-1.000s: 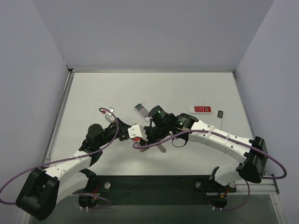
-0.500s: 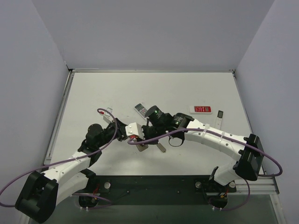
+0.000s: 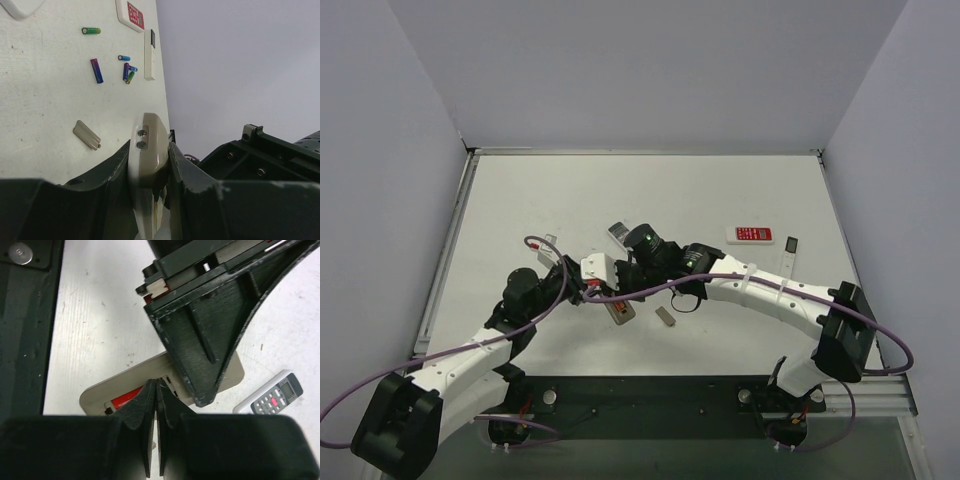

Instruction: Load the batteries into the remote control

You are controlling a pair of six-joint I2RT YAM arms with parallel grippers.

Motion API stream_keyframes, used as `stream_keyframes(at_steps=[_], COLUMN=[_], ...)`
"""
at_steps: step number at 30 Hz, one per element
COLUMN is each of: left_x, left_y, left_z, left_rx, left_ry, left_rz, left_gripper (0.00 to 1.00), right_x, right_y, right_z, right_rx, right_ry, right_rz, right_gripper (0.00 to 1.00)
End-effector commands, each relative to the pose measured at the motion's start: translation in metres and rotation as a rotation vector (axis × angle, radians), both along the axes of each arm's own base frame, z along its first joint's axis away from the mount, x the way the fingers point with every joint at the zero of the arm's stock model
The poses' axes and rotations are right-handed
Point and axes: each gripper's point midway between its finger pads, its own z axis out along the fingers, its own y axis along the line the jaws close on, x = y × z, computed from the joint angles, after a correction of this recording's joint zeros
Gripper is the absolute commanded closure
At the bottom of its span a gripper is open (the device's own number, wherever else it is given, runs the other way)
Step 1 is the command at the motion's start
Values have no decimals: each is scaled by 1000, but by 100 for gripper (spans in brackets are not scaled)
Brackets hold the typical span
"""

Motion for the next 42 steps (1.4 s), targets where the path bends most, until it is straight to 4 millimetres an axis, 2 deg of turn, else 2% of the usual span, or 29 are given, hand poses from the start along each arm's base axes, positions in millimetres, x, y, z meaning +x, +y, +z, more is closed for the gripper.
stream_keyframes(at_steps=[1,6,9,10,13,14,15,17,18,20,21,24,25,27,28,32,35,42], left_x=[-16,-15,-8,-4,4,6,7,11,11,12,14,15,15,16,16,17,16,15], left_y=[-7,-5,-3,-1,7,10,13,20,23,26,29,32,34,37,37,40,40,41], left_z=[100,96,73,64,36,30,17,11,6,4,0,-5,-8,-10,-13,-14,-16,-19], left_rx=[-243,-218,-120,-78,28,53,81,105,115,128,142,159,163,162,164,159,157,153], left_ry=[-214,-226,-221,-236,-237,-237,-220,-233,-231,-241,-238,-228,-220,-211,-206,-191,-184,-167], left_rz=[-68,-56,-28,-8,44,57,70,107,117,135,148,167,174,192,195,211,214,219], left_gripper=[100,100,100,100,100,100,100,100,100,100,100,100,100,100,100,100,100,100], right_x=[-2,-4,-7,-9,-6,-3,5,10,19,22,26,21,16,10,5,-9,-13,-12], right_y=[15,16,18,17,13,9,4,-10,-21,-40,-54,-78,-90,-100,-111,-132,-142,-146], right_z=[-29,-31,-8,6,40,47,49,52,45,31,16,-8,-25,-40,-56,-94,-112,-139], right_rx=[-7,-5,56,91,169,184,185,180,157,99,54,-12,-51,-75,-117,-209,-258,-342], right_ry=[20,49,72,68,78,85,73,104,98,141,151,225,240,291,304,370,386,387], right_rz=[12,-6,-33,-43,-127,-166,-229,-336,-409,-522,-590,-711,-755,-823,-860,-964,-1025,-1070], right_gripper=[100,100,99,98,86,77,73,60,57,56,55,49,49,47,47,47,47,49])
